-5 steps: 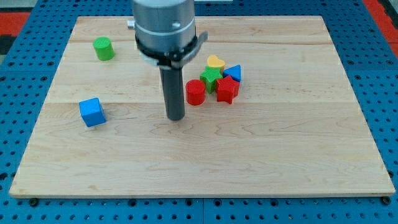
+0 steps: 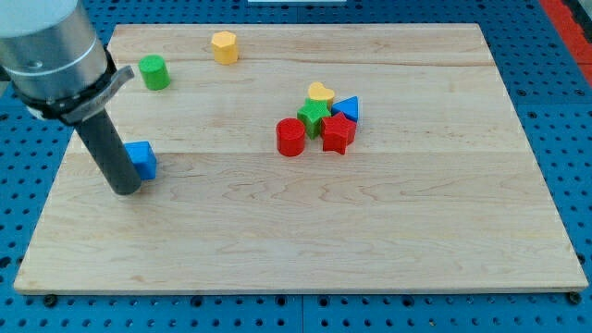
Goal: Move the blue cube diagonally bottom left to the yellow hexagon
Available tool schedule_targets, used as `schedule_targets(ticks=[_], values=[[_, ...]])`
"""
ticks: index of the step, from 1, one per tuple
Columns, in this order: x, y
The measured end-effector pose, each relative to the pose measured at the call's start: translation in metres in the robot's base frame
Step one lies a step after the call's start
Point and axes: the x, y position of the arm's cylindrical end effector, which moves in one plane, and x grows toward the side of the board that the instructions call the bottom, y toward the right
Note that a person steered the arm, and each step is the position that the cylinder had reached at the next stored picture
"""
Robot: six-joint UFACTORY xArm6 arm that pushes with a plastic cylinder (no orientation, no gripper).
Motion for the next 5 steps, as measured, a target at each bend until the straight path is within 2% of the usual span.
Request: schedule_targets(ticks=[4,5], values=[[-0.094,-0.022],[-0.09,0.006]])
